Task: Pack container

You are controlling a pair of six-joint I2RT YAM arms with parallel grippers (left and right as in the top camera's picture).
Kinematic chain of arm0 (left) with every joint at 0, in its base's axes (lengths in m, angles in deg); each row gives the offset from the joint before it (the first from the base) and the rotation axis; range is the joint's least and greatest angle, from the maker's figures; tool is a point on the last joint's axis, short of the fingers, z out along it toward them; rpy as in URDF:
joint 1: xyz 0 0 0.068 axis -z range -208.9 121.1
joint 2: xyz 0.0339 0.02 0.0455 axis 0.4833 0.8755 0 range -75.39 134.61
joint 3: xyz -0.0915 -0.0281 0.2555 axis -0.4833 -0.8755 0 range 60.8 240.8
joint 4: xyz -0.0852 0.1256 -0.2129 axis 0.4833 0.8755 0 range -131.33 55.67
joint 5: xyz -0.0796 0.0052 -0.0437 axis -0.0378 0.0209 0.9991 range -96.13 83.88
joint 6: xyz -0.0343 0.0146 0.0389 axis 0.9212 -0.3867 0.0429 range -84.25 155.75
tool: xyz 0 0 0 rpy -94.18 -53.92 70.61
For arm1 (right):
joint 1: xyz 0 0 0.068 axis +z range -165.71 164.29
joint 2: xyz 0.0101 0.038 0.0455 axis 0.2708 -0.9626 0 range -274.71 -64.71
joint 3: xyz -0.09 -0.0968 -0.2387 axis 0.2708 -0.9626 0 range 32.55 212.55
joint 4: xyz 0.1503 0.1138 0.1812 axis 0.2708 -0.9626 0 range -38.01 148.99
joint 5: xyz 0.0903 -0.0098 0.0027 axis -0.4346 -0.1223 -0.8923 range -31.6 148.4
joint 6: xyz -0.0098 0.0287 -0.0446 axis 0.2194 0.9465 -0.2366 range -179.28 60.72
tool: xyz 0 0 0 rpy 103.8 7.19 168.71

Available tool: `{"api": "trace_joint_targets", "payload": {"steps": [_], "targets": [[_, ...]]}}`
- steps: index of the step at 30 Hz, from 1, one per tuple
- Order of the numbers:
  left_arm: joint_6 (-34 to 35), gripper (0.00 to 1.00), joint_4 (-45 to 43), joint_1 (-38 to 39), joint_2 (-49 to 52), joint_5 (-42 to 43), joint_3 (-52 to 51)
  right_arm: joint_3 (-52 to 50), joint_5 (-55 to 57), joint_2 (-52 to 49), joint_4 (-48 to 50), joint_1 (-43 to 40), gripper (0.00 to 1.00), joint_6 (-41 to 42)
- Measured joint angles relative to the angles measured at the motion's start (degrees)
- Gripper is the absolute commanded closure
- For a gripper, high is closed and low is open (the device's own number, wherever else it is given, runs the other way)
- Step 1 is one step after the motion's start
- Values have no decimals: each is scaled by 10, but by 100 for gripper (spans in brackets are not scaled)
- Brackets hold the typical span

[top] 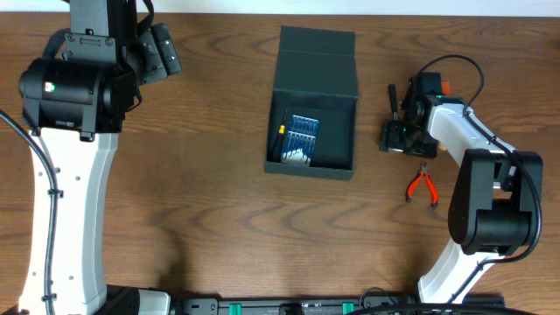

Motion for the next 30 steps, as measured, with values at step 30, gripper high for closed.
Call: {"api": "trace_joint_targets", "payload": {"steps": [30], "targets": [[0,1,0,0,0,0,0,0,-5,0,6,0,19,-48]]}}
